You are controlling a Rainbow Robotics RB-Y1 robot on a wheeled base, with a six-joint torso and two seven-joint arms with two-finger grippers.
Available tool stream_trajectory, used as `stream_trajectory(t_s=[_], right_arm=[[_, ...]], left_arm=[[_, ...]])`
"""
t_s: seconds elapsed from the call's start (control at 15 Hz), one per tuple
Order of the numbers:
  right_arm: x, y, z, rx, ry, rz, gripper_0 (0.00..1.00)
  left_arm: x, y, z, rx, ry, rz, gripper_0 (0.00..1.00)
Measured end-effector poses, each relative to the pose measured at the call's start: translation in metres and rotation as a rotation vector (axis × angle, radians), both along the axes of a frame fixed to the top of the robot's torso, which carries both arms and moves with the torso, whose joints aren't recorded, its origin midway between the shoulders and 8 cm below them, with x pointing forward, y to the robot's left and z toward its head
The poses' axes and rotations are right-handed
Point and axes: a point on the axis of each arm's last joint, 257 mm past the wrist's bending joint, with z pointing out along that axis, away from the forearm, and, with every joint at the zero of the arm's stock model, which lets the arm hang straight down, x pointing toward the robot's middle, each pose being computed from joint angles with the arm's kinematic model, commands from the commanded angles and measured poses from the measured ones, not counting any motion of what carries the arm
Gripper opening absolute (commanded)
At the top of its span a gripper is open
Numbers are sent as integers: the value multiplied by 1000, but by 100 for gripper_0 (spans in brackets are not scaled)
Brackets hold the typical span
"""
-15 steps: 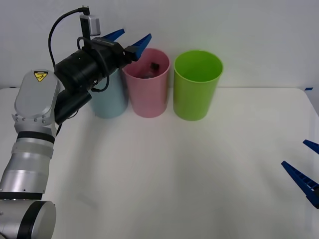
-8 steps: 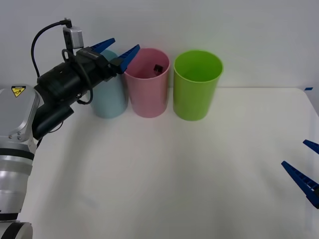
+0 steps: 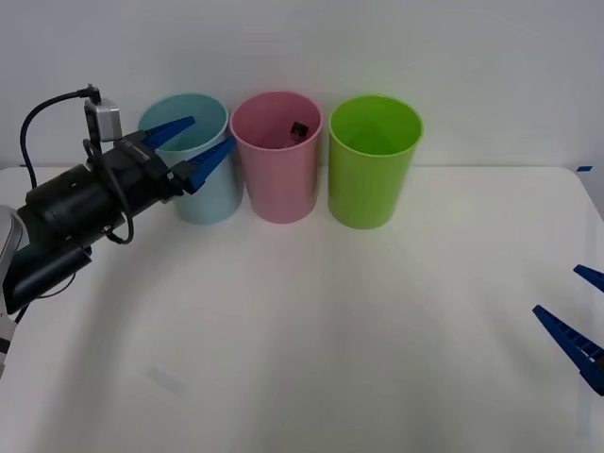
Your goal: Grasp the object on the table and drop it into the matching bin: aluminum can to the light blue bin, PET bottle to the pink bin.
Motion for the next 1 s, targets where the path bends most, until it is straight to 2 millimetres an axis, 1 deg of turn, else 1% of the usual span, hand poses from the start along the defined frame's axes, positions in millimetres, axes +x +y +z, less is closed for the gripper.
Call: stream_trajectory(t_s=[0.2,0.33,0.53,0.8,1.0], right_arm=[[0,0,0,0,0,0,100],[0,0,0,0,0,0,100],[0,0,0,0,0,0,100],[0,0,0,0,0,0,100],[0,0,0,0,0,0,100]], left_arm=[[-21,20,-28,60,19,-20,100],[-35,33,-51,112,21,-18,100],[-57,50,-79,164,41,-29,100],[-84,73,-104,231,68,-49,100],[-104,90,-114,281,53,-30,100]])
